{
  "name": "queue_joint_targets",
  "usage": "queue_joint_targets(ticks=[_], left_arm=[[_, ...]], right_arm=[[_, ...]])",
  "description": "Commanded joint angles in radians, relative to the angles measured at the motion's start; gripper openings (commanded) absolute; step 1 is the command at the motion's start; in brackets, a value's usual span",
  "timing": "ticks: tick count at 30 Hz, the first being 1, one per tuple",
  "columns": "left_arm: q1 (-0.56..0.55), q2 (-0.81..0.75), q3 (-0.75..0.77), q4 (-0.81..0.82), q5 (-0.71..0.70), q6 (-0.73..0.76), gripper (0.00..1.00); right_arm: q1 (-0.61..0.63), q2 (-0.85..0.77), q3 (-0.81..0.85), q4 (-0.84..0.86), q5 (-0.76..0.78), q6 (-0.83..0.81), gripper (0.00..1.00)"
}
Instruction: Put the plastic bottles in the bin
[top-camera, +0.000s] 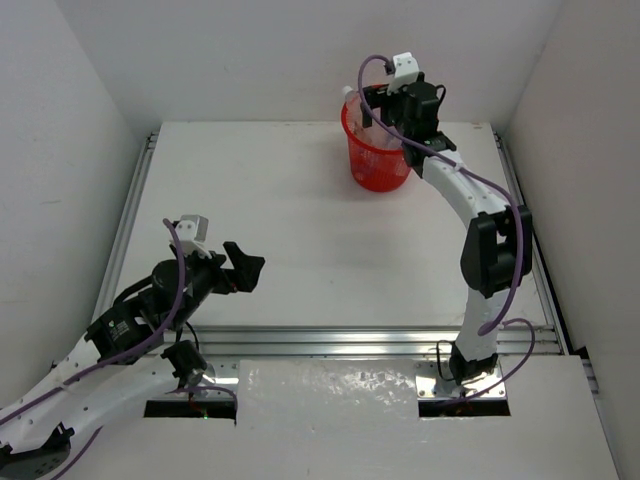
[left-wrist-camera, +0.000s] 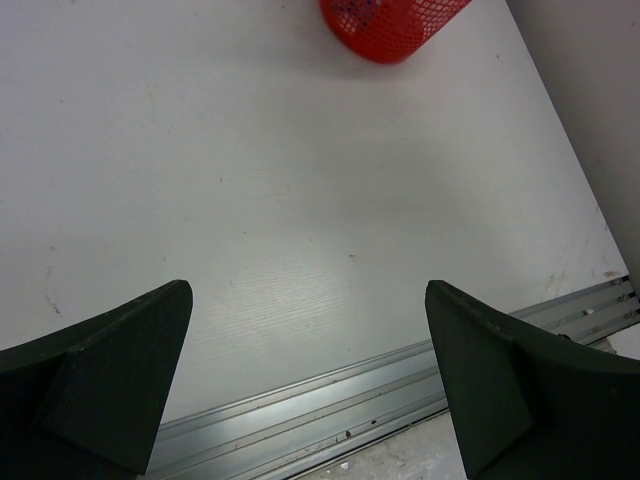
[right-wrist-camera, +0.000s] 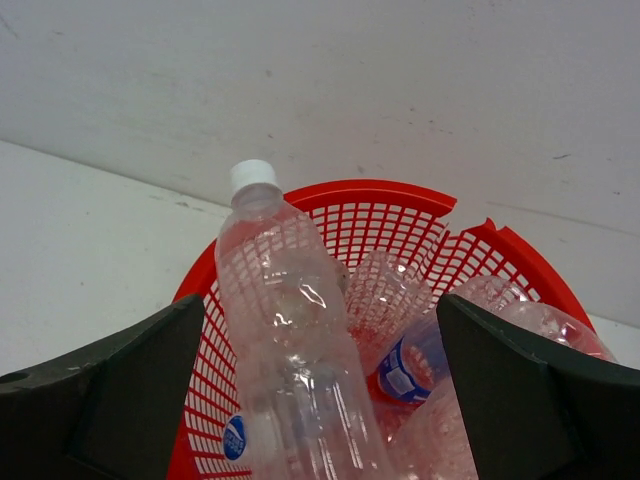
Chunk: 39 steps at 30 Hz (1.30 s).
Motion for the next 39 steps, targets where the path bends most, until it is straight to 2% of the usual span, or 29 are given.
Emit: queue_joint_targets(ticks=[1, 7, 10, 12, 13, 15, 16, 18, 19, 21, 22, 23, 25, 27, 28, 32, 35, 39], left_arm=[[0.012, -0.015, 0.001, 0.05, 0.006, 0.015, 1.0], [0.012, -0.015, 0.003, 0.05, 0.002, 0.013, 1.0], [0.011, -0.018, 0.004, 0.047, -0.004, 0.01, 1.0], [0.014, -0.018, 0.004, 0.044, -0.018, 0.009, 1.0], [0.014, -0.019, 0.006, 0.04, -0.026, 0.004, 1.0], [0.022, -0.01, 0.012, 0.029, -0.076, -0.008, 1.0], [0.028, -0.003, 0.023, 0.011, -0.099, -0.026, 1.0], [0.06, 0.039, 0.038, -0.034, -0.191, -0.054, 1.0], [0.072, 0.06, 0.064, -0.054, -0.226, -0.071, 1.0], [0.117, 0.123, 0.082, -0.078, -0.292, -0.099, 1.0], [0.139, 0.143, 0.098, -0.083, -0.287, -0.106, 1.0], [0.187, 0.175, 0.101, -0.072, -0.273, -0.102, 1.0], [0.236, 0.2, 0.101, -0.029, -0.228, -0.079, 1.0], [0.317, 0.235, 0.107, -0.012, -0.187, -0.044, 1.0], [0.327, 0.241, 0.112, -0.012, -0.187, -0.043, 1.0], [0.33, 0.225, 0.092, -0.023, -0.156, 0.011, 1.0], [0.328, 0.177, 0.029, 0.001, -0.123, -0.013, 1.0], [0.328, 0.126, 0.014, 0.037, -0.075, 0.006, 1.0]], right_arm=[[-0.003, -0.029, 0.079, -0.006, 0.0, 0.02, 0.99], [-0.003, -0.07, 0.195, -0.143, -0.037, 0.017, 0.99], [-0.003, -0.063, 0.251, -0.269, -0.028, -0.006, 0.99], [0.003, -0.113, 0.19, -0.274, 0.007, 0.003, 0.99], [0.008, -0.192, 0.157, -0.298, 0.019, 0.015, 0.99], [0.036, -0.283, 0.076, -0.379, 0.077, 0.073, 0.99], [0.042, -0.379, 0.045, -0.486, 0.134, 0.104, 0.99], [0.054, -0.49, -0.112, -0.609, 0.144, 0.176, 0.99], [0.056, -0.55, -0.259, -0.63, 0.145, 0.185, 0.99], [0.066, -0.729, -0.404, -0.657, 0.153, 0.216, 0.99], [0.066, -0.788, -0.53, -0.68, 0.162, 0.225, 0.99], [0.071, -0.896, -0.58, -0.694, 0.159, 0.234, 0.99], [0.073, -0.989, -0.686, -0.771, 0.18, 0.244, 0.99], [0.073, -1.133, -0.734, -0.894, 0.205, 0.277, 0.99], [0.073, -1.133, -0.751, -0.895, 0.205, 0.277, 0.99], [0.074, -1.328, -0.808, -0.978, 0.205, 0.285, 0.99], [0.074, -1.431, -0.852, -1.001, 0.225, 0.3, 0.99], [0.076, -1.497, -0.911, -0.978, 0.181, 0.319, 0.99]])
